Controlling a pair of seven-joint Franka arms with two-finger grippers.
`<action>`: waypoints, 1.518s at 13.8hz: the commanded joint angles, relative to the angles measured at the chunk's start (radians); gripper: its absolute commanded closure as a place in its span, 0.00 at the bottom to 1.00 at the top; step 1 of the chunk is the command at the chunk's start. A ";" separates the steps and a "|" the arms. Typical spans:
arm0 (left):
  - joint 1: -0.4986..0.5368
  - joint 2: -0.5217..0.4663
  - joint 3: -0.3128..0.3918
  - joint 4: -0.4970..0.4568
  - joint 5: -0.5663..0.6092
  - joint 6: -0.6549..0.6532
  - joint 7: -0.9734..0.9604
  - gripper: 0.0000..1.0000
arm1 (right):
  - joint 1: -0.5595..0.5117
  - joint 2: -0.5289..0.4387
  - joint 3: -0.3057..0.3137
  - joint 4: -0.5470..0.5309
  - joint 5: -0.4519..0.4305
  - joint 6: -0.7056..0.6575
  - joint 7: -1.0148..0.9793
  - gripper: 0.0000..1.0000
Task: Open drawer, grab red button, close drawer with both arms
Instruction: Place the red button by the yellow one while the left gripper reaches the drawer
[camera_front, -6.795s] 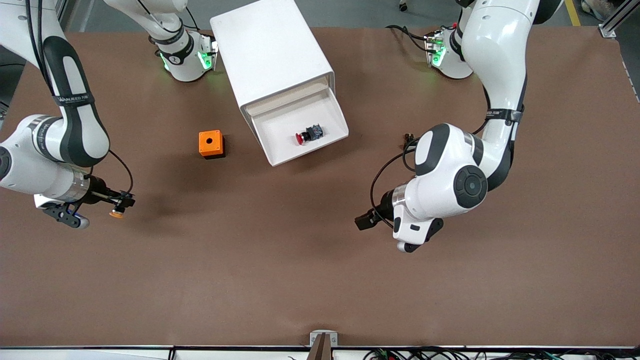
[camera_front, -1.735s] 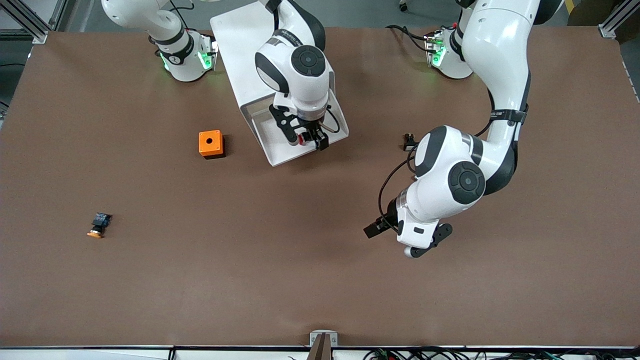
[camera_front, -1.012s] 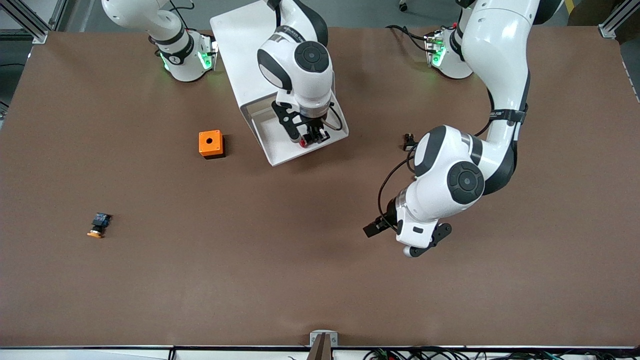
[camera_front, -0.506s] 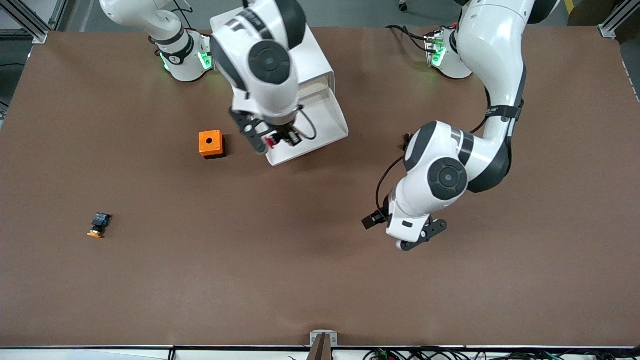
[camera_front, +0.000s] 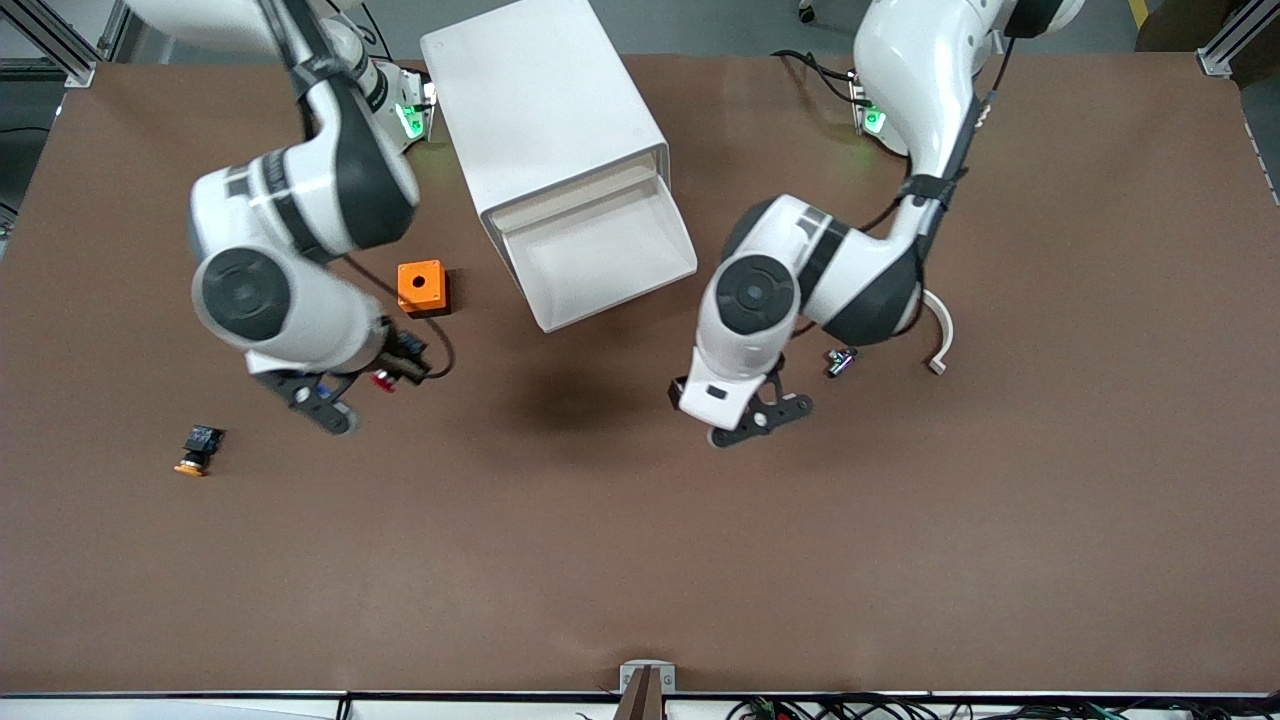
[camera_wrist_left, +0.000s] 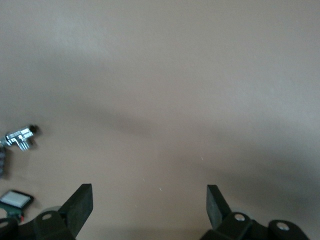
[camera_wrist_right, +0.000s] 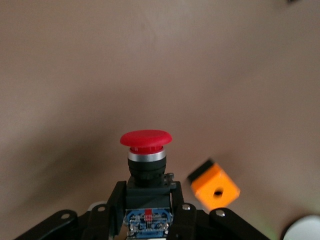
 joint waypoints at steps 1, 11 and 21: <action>-0.024 -0.006 0.007 -0.007 0.011 -0.010 -0.010 0.00 | -0.154 -0.028 0.025 -0.125 -0.010 0.144 -0.290 1.00; -0.088 0.034 -0.012 -0.008 -0.071 0.004 -0.003 0.00 | -0.412 0.105 0.027 -0.368 -0.093 0.729 -0.755 1.00; -0.140 0.048 -0.012 -0.011 -0.087 0.004 0.000 0.00 | -0.434 0.211 0.028 -0.371 -0.087 0.861 -0.781 1.00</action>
